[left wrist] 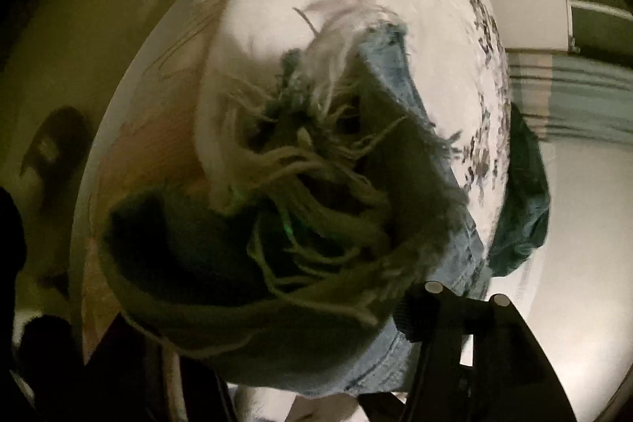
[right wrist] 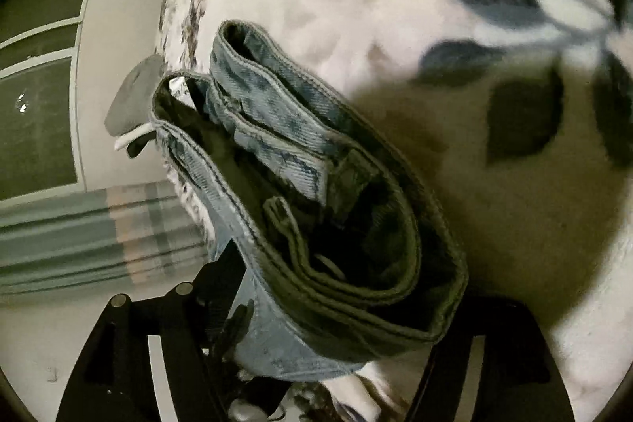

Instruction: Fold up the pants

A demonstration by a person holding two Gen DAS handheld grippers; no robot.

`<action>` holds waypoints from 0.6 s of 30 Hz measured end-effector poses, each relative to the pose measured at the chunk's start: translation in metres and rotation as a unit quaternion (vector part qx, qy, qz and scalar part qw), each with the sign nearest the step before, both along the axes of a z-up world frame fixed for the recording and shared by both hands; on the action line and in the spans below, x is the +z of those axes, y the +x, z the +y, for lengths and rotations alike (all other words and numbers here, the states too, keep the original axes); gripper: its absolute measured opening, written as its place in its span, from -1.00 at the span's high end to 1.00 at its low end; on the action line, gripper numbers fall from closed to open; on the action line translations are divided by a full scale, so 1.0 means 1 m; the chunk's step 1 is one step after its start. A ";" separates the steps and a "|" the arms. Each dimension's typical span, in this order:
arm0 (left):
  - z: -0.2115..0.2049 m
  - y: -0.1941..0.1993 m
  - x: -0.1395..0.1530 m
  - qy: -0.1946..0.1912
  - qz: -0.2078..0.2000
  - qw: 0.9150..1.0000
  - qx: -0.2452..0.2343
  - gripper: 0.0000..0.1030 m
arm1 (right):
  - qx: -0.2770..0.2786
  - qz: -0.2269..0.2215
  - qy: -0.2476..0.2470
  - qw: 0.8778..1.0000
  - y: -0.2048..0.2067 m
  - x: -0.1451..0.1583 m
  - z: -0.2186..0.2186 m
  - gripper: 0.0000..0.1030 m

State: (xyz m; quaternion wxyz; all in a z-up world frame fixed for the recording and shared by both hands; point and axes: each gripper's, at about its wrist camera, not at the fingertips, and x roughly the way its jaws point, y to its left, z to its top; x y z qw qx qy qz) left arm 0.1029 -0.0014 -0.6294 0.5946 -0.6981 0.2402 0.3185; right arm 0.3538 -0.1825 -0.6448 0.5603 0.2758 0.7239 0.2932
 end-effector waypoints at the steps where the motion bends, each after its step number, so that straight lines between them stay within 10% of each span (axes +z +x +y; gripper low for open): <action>1: 0.001 0.003 0.002 0.007 0.010 1.000 -0.007 0.39 | -0.006 -0.005 -0.010 1.000 -0.001 0.001 0.000 0.07; 9: 0.005 0.011 0.046 0.048 0.026 0.997 -0.058 0.53 | -0.030 -0.026 -0.018 0.999 -0.003 0.035 -0.003 0.41; 18: 0.023 0.077 0.178 0.113 -0.004 0.980 -0.163 0.54 | -0.082 -0.043 0.025 0.995 0.027 0.142 -0.023 0.53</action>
